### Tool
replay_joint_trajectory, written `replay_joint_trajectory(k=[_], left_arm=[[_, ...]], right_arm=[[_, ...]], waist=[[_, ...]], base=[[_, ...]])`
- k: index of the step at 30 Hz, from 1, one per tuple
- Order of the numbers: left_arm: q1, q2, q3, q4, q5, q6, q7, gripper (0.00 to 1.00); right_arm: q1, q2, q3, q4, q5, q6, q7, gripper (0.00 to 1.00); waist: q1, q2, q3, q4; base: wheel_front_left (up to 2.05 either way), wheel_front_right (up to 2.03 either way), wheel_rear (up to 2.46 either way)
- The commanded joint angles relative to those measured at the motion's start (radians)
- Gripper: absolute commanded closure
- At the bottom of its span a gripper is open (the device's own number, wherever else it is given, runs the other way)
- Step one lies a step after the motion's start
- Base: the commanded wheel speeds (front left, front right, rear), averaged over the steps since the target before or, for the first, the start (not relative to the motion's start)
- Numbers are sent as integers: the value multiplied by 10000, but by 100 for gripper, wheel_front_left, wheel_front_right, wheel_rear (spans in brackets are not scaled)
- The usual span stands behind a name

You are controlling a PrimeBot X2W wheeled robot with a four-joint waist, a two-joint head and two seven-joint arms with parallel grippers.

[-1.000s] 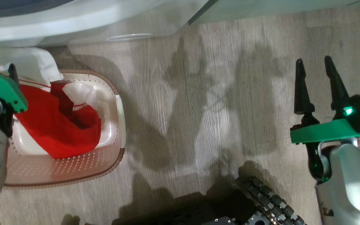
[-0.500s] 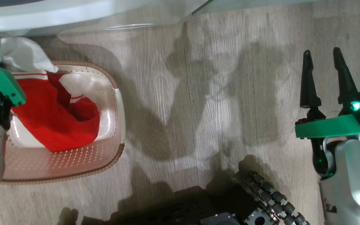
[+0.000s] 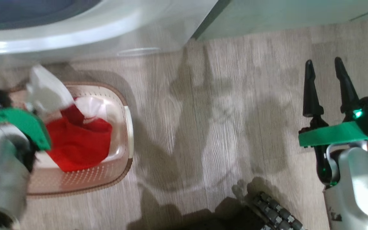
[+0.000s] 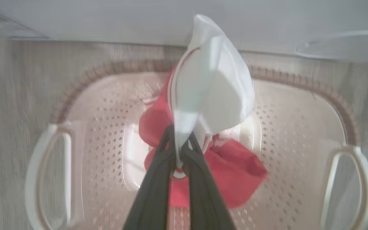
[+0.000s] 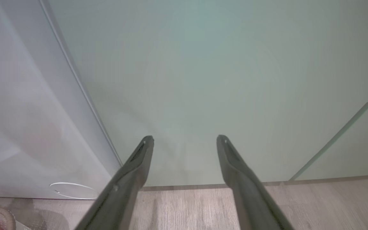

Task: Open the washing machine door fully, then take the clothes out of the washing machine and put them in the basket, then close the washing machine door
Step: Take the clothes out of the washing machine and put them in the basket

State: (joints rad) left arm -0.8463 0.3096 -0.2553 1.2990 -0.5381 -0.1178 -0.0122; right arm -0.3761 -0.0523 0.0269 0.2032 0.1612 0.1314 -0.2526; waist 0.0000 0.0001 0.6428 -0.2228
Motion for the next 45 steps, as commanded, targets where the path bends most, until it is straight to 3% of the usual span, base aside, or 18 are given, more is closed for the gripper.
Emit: replay_joint_trajectory(k=[1, 12, 15, 16, 17, 18, 24, 33, 40, 45], left_arm=[[381, 240, 63, -83, 62, -68, 47, 100], [1677, -964, -579, -307, -945, -126, 1599, 100], [1766, -919, -622, -263, -1177, -126, 1809, 100], [1773, -902, -555, -243, -1252, -126, 1637, 91], [1767, -891, -526, -229, -1275, -126, 1406, 50], [1776, -886, -527, -212, -1267, -118, 1205, 0], [2119, -858, -621, -137, -1195, -84, 362, 0], [2529, -545, -730, -690, -1429, -123, -2090, 0], [3140, 135, -891, -2696, -1604, -126, -2485, 0], [4198, 617, 44, -4845, -1279, -127, -2492, 0]], right_arm=[[445, 20, 187, -181, 67, -7, -92, 0], [507, 9, 312, -116, 52, -7, -92, 0], [488, -38, 416, -101, -3, -7, -92, 0], [483, -52, 416, -107, 0, -7, -92, 0], [486, -52, 386, -117, 3, -7, -92, 0], [500, -51, 360, -112, 10, -7, -92, 0], [767, -36, 340, 57, 30, -7, -92, 0], [1283, -12, 473, 552, 260, -7, -92, 0], [1755, 2, 672, 867, 412, -7, -92, 0], [2010, 7, 888, 1035, 424, -7, -92, 0]], waist=[[0, -1, -446, 35], [0, -1, -795, 147], [0, -1, -713, 104], [0, -1, -711, 85], [0, -1, -723, 61], [0, -1, -761, 41], [0, -1, -1422, 87], [0, -1, -3195, 399], [0, -1, -4483, 485], [0, -1, -5170, 341]], base=[[0, 0, 0], [0, 0, 0], [0, 0, 0], [0, 0, 0], [0, 0, 0], [0, 0, 0], [0, 0, 0], [0, 0, 0], [0, 0, 0], [0, 0, 0]])
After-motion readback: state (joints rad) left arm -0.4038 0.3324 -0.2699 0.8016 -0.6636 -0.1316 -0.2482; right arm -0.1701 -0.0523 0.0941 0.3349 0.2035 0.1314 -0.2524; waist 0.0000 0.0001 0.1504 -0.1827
